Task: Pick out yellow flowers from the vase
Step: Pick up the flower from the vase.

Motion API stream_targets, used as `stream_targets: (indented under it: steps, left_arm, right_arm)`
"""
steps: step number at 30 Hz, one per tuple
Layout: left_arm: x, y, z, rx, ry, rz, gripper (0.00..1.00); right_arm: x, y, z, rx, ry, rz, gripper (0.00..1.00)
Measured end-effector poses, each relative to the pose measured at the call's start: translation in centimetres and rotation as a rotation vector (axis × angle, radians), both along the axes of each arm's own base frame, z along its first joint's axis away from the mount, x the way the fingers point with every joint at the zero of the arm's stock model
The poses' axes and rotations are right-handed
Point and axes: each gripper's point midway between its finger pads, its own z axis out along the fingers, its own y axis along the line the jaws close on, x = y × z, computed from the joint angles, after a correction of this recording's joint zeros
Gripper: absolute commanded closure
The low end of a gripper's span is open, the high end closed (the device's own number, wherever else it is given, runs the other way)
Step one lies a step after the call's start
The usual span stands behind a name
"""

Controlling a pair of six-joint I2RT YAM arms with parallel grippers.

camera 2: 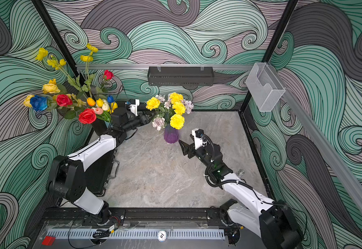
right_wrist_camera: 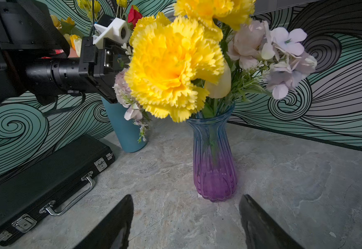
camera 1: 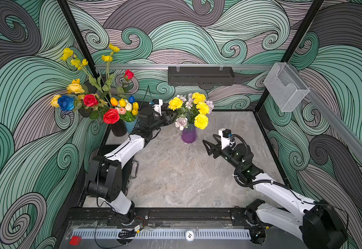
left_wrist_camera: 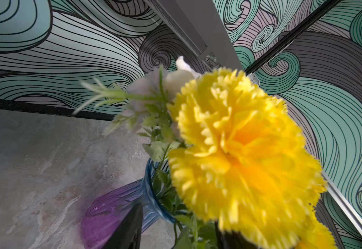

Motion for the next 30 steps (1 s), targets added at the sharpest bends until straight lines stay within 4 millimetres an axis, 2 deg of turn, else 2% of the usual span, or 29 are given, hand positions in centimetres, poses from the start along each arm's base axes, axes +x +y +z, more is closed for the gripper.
stream_targets:
  steps: [6, 11, 16, 24, 30]
  left_arm:
    - [1.3, -0.5, 0.2, -0.008, -0.002, 0.000, 0.52]
    - [2.4, -0.8, -0.3, -0.011, 0.010, 0.002, 0.59]
    - [3.1, -0.9, 0.2, -0.019, 0.003, 0.010, 0.58]
    - [3.9, -0.9, 2.6, -0.041, -0.047, 0.039, 0.59]
    - [4.6, -1.8, 2.4, -0.037, -0.046, 0.042, 0.57]
  right_arm:
    - [-0.3, 0.0, 0.9, 0.002, -0.024, 0.005, 0.24]
    - [-0.5, 0.0, 1.2, 0.002, -0.034, 0.007, 0.24]
    - [-0.7, -0.2, 1.2, -0.005, -0.031, 0.004, 0.24]
    - [-0.8, -0.1, 1.0, -0.019, -0.031, 0.002, 0.24]
    - [-0.8, 0.0, 1.3, -0.021, -0.037, 0.005, 0.24]
